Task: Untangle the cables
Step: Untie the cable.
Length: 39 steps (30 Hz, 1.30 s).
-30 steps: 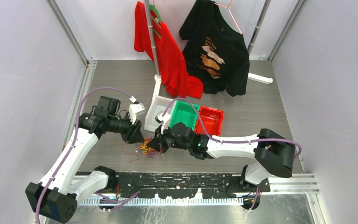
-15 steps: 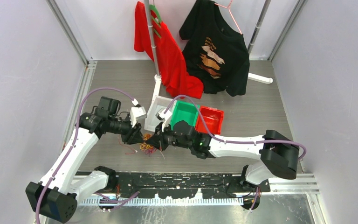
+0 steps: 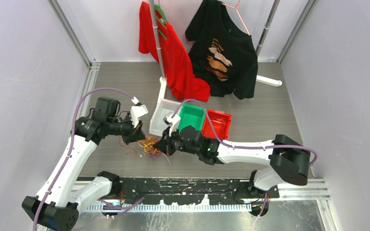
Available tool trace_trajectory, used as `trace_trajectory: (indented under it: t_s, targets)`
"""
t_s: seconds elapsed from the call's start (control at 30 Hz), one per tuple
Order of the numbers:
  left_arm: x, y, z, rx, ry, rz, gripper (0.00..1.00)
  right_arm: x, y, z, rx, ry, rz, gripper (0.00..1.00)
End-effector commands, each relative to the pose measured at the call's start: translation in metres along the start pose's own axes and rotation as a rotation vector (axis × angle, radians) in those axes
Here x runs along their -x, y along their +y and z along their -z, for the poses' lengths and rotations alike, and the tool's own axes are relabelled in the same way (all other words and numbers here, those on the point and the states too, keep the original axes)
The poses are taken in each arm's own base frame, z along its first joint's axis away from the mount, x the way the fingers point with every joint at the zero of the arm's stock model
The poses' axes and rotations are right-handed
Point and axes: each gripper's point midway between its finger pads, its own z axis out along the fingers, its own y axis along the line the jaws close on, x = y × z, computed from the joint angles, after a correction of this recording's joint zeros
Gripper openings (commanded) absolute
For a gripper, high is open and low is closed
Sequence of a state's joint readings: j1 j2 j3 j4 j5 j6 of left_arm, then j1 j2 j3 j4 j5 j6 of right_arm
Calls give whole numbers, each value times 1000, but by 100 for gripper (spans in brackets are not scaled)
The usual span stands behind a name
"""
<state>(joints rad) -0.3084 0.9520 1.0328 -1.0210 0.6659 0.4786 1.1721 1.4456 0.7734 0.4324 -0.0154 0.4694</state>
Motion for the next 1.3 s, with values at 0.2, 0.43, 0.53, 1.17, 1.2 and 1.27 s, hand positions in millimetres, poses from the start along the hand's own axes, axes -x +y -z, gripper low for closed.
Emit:
trace_trajectory:
  t_s: [0.2, 0.43, 0.53, 1.17, 1.2, 1.27]
  targets:
    - [26, 15, 26, 170, -68, -2, 0, 4, -11, 19, -54, -48, 1, 5]
    - [49, 32, 45, 296, -103, 30, 0, -28, -28, 32, -90, -7, -55, 5]
    - [57, 43, 53, 366, -121, 30, 0, -36, -30, 38, -91, -6, -82, 5]
    - [74, -9, 43, 89, -216, 166, 0, 28, -5, 42, -51, -135, -1, 58]
    - [74, -11, 43, 83, -217, 169, 0, 37, 2, 38, -31, -146, 13, 59]
    - [73, -13, 43, 76, -217, 171, 0, 48, 12, 30, 3, -157, 44, 61]
